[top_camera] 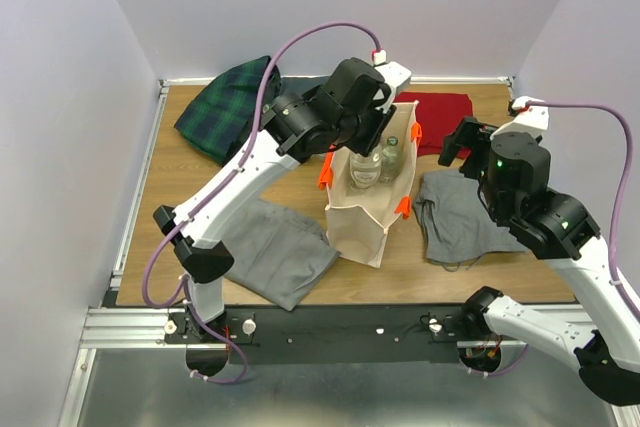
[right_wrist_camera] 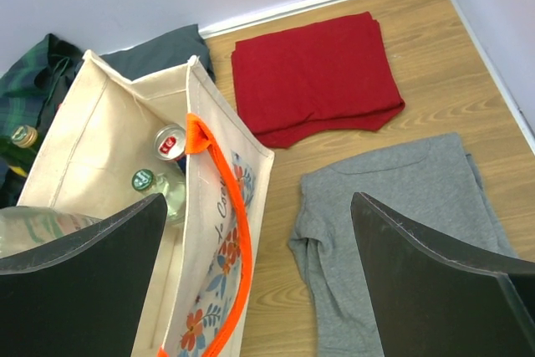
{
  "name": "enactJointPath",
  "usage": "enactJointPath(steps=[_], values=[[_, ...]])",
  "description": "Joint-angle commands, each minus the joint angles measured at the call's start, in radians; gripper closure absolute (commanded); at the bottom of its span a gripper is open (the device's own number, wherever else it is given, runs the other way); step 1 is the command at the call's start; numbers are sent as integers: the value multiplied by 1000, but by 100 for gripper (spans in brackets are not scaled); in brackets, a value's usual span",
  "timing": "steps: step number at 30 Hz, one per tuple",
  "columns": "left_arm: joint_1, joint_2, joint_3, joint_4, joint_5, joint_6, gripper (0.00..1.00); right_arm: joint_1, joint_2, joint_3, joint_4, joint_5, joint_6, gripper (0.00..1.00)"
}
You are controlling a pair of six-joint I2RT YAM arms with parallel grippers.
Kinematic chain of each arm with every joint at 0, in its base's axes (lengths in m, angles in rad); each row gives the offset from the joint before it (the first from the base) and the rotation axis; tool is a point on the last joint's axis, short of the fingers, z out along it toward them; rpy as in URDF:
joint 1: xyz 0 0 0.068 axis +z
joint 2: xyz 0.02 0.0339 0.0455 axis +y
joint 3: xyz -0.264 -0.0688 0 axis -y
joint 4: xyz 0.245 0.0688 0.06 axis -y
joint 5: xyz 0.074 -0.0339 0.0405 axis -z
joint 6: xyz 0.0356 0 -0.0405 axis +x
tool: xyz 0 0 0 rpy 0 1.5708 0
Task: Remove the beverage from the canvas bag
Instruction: Take out the drink from the canvas bag, then place the drink at the center of the board.
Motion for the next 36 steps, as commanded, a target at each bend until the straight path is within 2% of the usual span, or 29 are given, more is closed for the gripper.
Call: enactJointPath(steps=[1, 16, 21, 31, 36], values=[[2, -106, 69, 65, -72, 8, 100, 5, 14, 19, 32, -43, -19, 0], [22, -188, 67, 62, -238, 16, 100, 5, 77, 61, 49, -87, -35, 0], [44, -245, 3, 106, -304, 12, 100, 5, 91, 58, 63, -93, -41, 0], [85, -299, -49, 174, -307, 16, 100, 5, 97, 44, 72, -97, -29, 0], [136, -326, -183, 233, -319, -5, 100, 4, 87, 41, 61, -81, -30, 0]])
